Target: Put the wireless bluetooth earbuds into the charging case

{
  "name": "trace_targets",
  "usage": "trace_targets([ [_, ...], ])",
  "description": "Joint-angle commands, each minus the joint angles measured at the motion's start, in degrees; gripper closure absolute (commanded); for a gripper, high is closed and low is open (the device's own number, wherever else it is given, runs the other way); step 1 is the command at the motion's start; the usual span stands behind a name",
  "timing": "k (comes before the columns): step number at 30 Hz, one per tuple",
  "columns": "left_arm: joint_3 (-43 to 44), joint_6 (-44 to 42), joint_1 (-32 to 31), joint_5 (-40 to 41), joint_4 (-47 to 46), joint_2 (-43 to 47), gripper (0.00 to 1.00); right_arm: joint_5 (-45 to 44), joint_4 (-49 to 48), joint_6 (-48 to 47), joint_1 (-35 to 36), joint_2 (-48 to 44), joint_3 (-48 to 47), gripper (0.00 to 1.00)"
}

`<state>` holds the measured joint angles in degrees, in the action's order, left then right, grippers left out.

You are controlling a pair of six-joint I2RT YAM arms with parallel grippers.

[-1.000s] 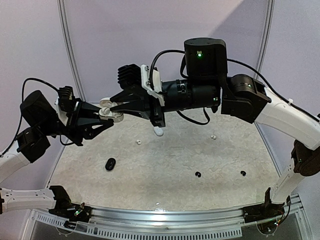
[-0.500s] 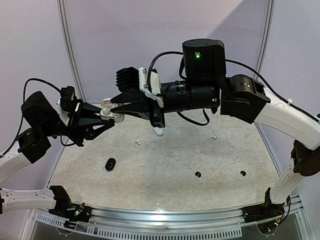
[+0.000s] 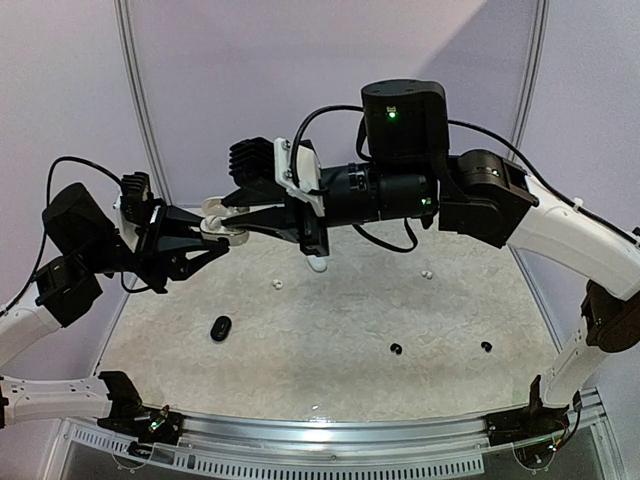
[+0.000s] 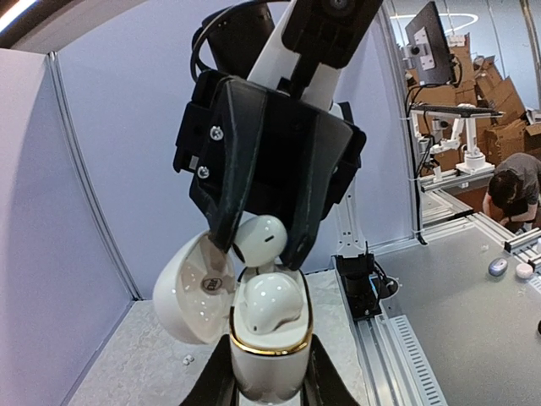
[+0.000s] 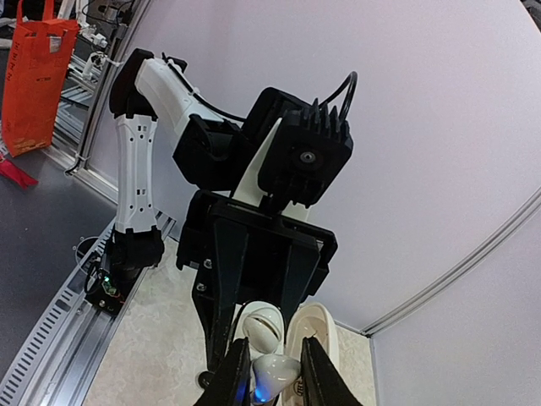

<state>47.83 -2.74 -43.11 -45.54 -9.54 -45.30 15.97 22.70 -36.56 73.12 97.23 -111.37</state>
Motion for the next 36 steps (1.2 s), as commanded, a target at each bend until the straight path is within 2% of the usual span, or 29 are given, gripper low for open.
trace_targets([
  [1,-0.2,0.45,-0.66,-0.43,-4.1,1.27,1.0,-2.39,3.27,0.17,-0.08,1.3,0.82,0.79],
  [14,-0.2,1.65,-0.66,-0.35,-3.95,1.09,1.0,-2.61,2.31,0.91,0.0,0.95,1.37,0.75],
  [36,-0.29,4.52,-0.66,1.22,-3.72,0.96,1.0,-3.74,1.97,0.32,-0.03,1.51,0.79,0.57],
])
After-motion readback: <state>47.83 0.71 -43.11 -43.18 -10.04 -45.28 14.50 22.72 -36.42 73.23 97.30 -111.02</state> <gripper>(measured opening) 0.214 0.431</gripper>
